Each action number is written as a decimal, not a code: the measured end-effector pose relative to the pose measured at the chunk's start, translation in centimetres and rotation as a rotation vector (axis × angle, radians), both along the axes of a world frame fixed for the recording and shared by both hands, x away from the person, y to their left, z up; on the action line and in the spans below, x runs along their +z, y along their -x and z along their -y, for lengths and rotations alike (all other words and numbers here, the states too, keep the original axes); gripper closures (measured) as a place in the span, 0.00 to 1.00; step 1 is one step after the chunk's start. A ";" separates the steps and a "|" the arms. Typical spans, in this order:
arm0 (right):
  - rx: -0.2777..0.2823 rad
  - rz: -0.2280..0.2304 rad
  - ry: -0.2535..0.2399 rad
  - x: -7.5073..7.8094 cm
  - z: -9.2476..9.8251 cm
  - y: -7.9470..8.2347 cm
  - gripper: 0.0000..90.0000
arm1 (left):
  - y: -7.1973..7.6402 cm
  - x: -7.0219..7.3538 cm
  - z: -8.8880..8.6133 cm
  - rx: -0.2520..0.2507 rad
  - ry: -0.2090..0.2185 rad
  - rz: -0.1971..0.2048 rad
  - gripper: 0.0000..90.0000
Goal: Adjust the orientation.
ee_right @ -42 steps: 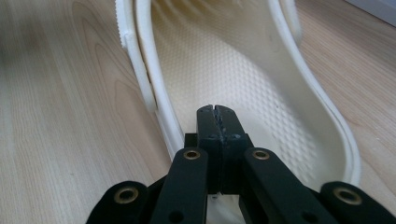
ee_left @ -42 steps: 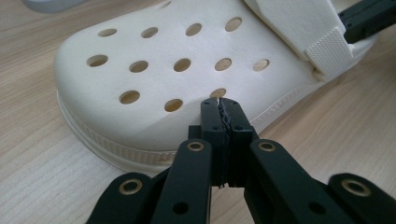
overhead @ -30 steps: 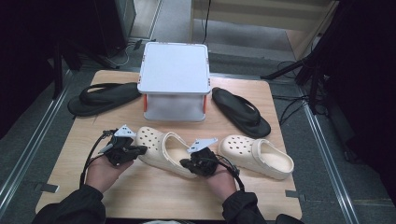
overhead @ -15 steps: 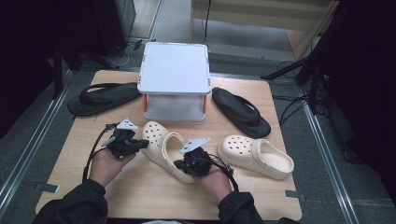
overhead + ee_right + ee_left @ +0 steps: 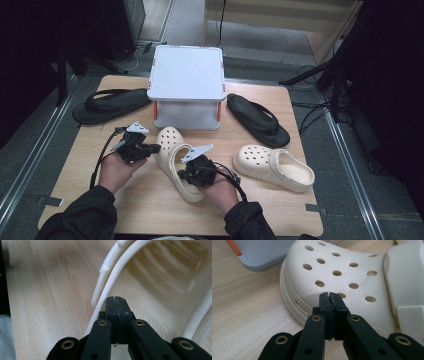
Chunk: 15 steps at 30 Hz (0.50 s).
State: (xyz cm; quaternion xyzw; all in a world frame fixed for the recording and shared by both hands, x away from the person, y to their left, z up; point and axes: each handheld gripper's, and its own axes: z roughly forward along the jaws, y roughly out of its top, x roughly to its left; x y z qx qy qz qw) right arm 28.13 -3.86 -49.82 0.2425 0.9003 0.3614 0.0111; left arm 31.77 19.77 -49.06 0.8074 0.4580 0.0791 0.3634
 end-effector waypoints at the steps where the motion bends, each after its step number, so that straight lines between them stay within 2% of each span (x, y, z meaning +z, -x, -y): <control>1: 0.004 0.002 0.000 0.0 -0.1 0.0 1.00 | -0.2 0.0 0.0 0.004 0.006 -0.002 0.99; 6: 0.010 -0.001 -0.001 0.1 -0.9 0.2 1.00 | -0.8 0.0 0.1 -0.008 -0.004 0.000 0.99; 12: 0.012 0.003 -0.004 0.2 -1.6 0.3 1.00 | -1.5 -0.1 0.3 -0.014 0.006 0.002 0.99; 15: 0.007 -0.002 -0.032 0.3 -1.8 0.4 1.00 | -1.6 -0.1 0.4 -0.014 0.003 -0.002 0.99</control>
